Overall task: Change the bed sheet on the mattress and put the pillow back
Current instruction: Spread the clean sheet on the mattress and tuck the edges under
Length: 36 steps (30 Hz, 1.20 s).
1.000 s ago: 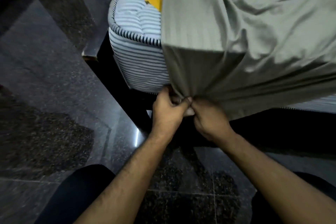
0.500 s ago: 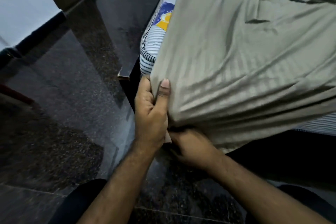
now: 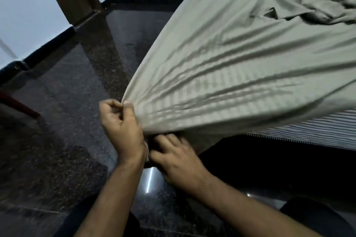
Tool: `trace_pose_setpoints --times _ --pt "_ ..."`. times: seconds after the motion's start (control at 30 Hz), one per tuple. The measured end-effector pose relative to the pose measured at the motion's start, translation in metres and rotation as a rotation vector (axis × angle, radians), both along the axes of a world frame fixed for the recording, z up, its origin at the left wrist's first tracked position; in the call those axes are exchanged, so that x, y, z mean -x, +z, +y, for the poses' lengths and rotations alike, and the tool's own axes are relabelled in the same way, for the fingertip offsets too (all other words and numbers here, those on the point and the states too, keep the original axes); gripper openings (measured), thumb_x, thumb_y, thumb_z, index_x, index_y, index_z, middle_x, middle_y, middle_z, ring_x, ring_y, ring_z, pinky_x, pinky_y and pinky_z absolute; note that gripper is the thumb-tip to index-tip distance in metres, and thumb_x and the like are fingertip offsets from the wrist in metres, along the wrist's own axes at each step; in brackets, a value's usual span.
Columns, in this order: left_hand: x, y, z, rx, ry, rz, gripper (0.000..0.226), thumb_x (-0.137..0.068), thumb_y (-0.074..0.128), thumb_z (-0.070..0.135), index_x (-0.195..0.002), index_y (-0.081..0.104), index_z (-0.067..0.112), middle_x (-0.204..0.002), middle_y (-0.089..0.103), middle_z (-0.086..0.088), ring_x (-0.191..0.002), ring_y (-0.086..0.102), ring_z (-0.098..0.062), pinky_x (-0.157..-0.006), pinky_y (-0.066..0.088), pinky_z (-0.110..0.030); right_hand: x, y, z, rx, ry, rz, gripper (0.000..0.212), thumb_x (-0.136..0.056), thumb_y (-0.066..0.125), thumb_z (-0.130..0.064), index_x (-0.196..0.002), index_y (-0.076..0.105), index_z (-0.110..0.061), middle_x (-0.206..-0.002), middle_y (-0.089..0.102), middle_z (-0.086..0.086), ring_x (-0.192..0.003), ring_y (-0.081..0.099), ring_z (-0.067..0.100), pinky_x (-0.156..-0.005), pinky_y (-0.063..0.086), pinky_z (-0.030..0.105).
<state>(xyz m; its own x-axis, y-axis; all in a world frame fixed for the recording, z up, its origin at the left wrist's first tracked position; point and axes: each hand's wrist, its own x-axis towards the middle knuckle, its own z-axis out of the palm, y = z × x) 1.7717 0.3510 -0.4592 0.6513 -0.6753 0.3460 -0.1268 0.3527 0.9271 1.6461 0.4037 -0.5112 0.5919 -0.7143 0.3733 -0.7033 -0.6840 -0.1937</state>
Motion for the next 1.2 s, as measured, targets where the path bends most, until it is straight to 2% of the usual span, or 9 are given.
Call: trace_pose_setpoints --times 0.13,0.23,0.3,0.43,0.53,0.8,0.97,1.03,1.2 --pt "-0.001 0.001 0.010 0.060 -0.026 -0.129 0.031 -0.094 0.058 0.003 -0.082 0.042 0.027 -0.069 0.046 0.000 -0.058 0.045 -0.016 -0.057 0.040 -0.034 -0.014 -0.011 -0.002 -0.032 0.144 -0.008 0.041 -0.072 0.064 -0.020 -0.112 0.060 -0.014 -0.076 0.061 0.003 -0.070 0.056 0.025 -0.057 0.046 0.032" --pt "-0.004 -0.003 0.013 0.079 -0.017 -0.228 0.022 -0.093 0.058 0.005 -0.085 0.045 0.021 -0.064 0.046 -0.005 -0.055 0.046 -0.022 -0.054 0.041 -0.039 -0.009 -0.014 -0.002 -0.140 0.056 0.016 0.050 -0.088 0.052 -0.036 -0.137 0.049 -0.025 -0.062 0.061 0.005 -0.054 0.059 0.031 -0.046 0.030 0.028" --pt "-0.005 -0.012 0.014 0.030 -0.091 -0.327 0.015 -0.093 0.057 0.010 -0.095 0.055 0.025 -0.062 0.052 -0.003 -0.053 0.049 -0.025 -0.052 0.045 -0.045 -0.005 -0.014 -0.002 -0.247 0.056 0.067 0.041 -0.094 0.045 -0.037 -0.134 0.047 -0.029 -0.075 0.067 0.015 -0.067 0.064 0.040 -0.054 0.031 0.035" --pt "-0.004 -0.020 0.013 -0.170 -0.138 -0.789 0.047 -0.092 0.054 0.026 -0.137 0.060 0.039 -0.055 0.051 -0.005 -0.048 0.050 -0.027 -0.048 0.044 -0.041 0.010 -0.019 -0.010 -0.361 -0.021 0.218 0.031 -0.102 0.046 -0.038 -0.129 0.055 -0.025 -0.101 0.069 0.020 -0.095 0.065 0.043 -0.066 0.038 0.041" --pt "-0.005 -0.016 0.009 -0.344 -0.194 -0.868 0.055 -0.086 0.040 0.046 -0.139 0.056 0.048 -0.062 0.059 -0.010 -0.059 0.059 -0.034 -0.056 0.052 -0.044 0.023 -0.026 -0.010 -0.389 -0.058 0.235 0.027 -0.103 0.043 -0.041 -0.121 0.052 -0.023 -0.100 0.068 0.018 -0.095 0.065 0.041 -0.068 0.041 0.042" --pt "0.006 -0.019 0.003 -0.677 -0.165 -1.117 0.053 -0.098 0.055 0.032 -0.148 0.039 0.038 -0.099 0.070 -0.016 -0.096 0.067 -0.040 -0.077 0.051 -0.044 0.039 -0.033 -0.011 -0.364 -0.059 0.221 0.025 -0.103 0.046 -0.032 -0.126 0.052 -0.025 -0.103 0.068 0.012 -0.098 0.064 0.035 -0.080 0.044 0.041" --pt "0.020 -0.028 0.000 -0.839 -0.242 -1.151 0.025 -0.098 0.051 0.037 -0.109 0.059 0.016 -0.106 0.068 -0.015 -0.100 0.066 -0.039 -0.073 0.046 -0.039 0.044 -0.060 -0.011 -0.181 -0.035 0.307 0.029 -0.088 0.065 -0.032 -0.116 0.060 -0.029 -0.090 0.066 -0.006 -0.084 0.067 0.017 -0.068 0.046 0.032" --pt "0.023 -0.031 0.000 -0.861 -0.217 -1.170 0.026 -0.097 0.051 0.037 -0.100 0.064 0.015 -0.102 0.068 -0.014 -0.097 0.067 -0.038 -0.074 0.049 -0.040 0.049 -0.068 -0.011 -0.207 -0.044 0.319 0.048 -0.085 0.066 -0.031 -0.131 0.054 -0.030 -0.100 0.062 -0.008 -0.090 0.063 0.014 -0.073 0.047 0.032" --pt "0.023 -0.029 0.003 -0.449 -0.225 -1.054 0.038 -0.093 0.052 0.040 -0.064 0.041 0.018 -0.056 0.051 -0.005 -0.059 0.059 -0.036 -0.052 0.048 -0.039 0.069 -0.063 -0.013 -0.221 -0.048 0.305 0.064 -0.082 0.066 -0.034 -0.143 0.046 -0.030 -0.136 0.054 -0.007 -0.124 0.051 0.016 -0.098 0.040 0.041"
